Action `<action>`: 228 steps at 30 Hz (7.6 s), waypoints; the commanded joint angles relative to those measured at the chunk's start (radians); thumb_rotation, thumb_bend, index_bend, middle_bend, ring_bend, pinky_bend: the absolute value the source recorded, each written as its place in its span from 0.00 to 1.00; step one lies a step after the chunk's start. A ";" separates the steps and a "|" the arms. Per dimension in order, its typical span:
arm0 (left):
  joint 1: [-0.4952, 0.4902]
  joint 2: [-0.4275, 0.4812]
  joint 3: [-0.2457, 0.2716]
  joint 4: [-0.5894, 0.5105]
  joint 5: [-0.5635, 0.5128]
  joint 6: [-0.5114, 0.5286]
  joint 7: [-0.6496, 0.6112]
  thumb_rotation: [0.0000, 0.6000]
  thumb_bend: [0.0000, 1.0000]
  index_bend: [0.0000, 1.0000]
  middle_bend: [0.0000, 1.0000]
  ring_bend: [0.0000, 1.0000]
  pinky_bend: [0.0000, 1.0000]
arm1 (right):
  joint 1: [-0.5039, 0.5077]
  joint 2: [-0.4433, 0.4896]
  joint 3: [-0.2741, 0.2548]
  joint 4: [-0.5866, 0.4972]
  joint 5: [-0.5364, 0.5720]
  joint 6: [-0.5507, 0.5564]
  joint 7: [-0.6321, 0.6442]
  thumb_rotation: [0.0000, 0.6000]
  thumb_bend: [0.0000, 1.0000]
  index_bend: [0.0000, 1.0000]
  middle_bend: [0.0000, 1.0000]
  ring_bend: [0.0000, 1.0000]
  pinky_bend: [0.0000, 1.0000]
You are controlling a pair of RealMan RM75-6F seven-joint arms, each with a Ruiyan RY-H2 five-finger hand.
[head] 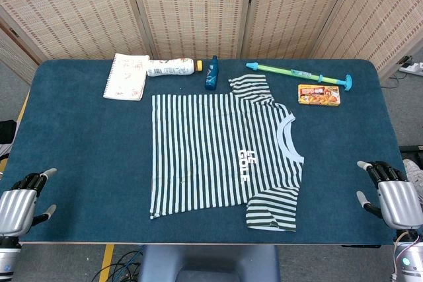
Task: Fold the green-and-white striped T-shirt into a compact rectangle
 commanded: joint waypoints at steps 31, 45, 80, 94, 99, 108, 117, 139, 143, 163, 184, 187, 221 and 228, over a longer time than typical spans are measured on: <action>-0.195 -0.011 0.035 0.006 0.287 -0.130 -0.146 1.00 0.22 0.35 0.51 0.49 0.57 | 0.005 0.020 0.010 -0.005 -0.032 0.020 0.017 1.00 0.30 0.17 0.26 0.22 0.27; -0.336 -0.196 0.062 0.079 0.341 -0.293 -0.126 1.00 0.22 0.43 0.96 0.89 1.00 | 0.010 0.022 0.003 -0.007 -0.029 0.003 0.017 1.00 0.30 0.16 0.26 0.22 0.27; -0.439 -0.426 0.049 0.132 0.100 -0.497 0.061 1.00 0.22 0.42 0.98 0.91 1.00 | 0.002 0.022 0.000 0.011 0.006 -0.012 0.034 1.00 0.30 0.14 0.26 0.23 0.27; -0.451 -0.454 0.044 0.155 0.050 -0.495 0.101 1.00 0.22 0.43 0.98 0.91 1.00 | -0.008 0.022 0.000 0.016 0.011 -0.002 0.042 1.00 0.30 0.14 0.26 0.23 0.27; -0.451 -0.463 0.036 0.167 0.030 -0.484 0.109 1.00 0.22 0.43 0.98 0.91 1.00 | -0.009 0.022 0.000 0.018 0.010 0.000 0.043 1.00 0.30 0.14 0.26 0.22 0.27; -0.456 -0.472 0.032 0.189 0.003 -0.482 0.125 1.00 0.22 0.44 0.98 0.91 1.00 | -0.012 0.021 0.001 0.020 0.010 0.003 0.048 1.00 0.30 0.14 0.26 0.23 0.27; -0.469 -0.462 0.041 0.185 0.000 -0.494 0.113 1.00 0.24 0.45 0.98 0.91 1.00 | -0.013 0.018 0.001 0.023 0.010 0.004 0.050 1.00 0.30 0.14 0.26 0.23 0.27; -0.488 -0.451 0.053 0.157 -0.022 -0.512 0.138 1.00 0.43 0.47 0.98 0.91 1.00 | -0.013 0.011 0.001 0.037 0.012 -0.004 0.063 1.00 0.30 0.14 0.26 0.24 0.27; -0.489 -0.453 0.054 0.160 -0.028 -0.513 0.143 1.00 0.48 0.48 0.98 0.91 1.00 | -0.012 0.010 0.001 0.041 0.013 -0.007 0.066 1.00 0.30 0.14 0.26 0.24 0.27; -0.488 -0.457 0.053 0.148 -0.006 -0.472 0.118 1.00 0.58 0.55 0.98 0.91 1.00 | 0.060 -0.020 -0.026 0.082 -0.133 -0.042 0.033 1.00 0.32 0.14 0.39 0.37 0.30; -0.485 -0.474 0.049 0.175 -0.034 -0.474 0.110 1.00 0.57 0.55 0.98 0.91 1.00 | 0.227 -0.251 -0.074 0.391 -0.254 -0.201 -0.034 1.00 0.20 0.41 0.97 1.00 1.00; -0.485 -0.474 0.048 0.176 -0.038 -0.475 0.112 1.00 0.57 0.55 0.98 0.91 1.00 | 0.240 -0.282 -0.084 0.431 -0.260 -0.210 -0.016 1.00 0.19 0.43 0.98 1.00 1.00; -0.465 -0.422 0.050 0.146 -0.037 -0.449 0.000 1.00 0.57 0.56 0.98 0.91 1.00 | 0.293 -0.455 -0.148 0.591 -0.312 -0.118 0.078 1.00 0.51 0.61 1.00 1.00 1.00; -0.443 -0.357 0.055 0.108 -0.006 -0.405 -0.102 1.00 0.57 0.57 0.98 0.91 1.00 | 0.287 -0.391 -0.157 0.448 -0.306 -0.105 0.080 1.00 0.53 0.67 1.00 1.00 1.00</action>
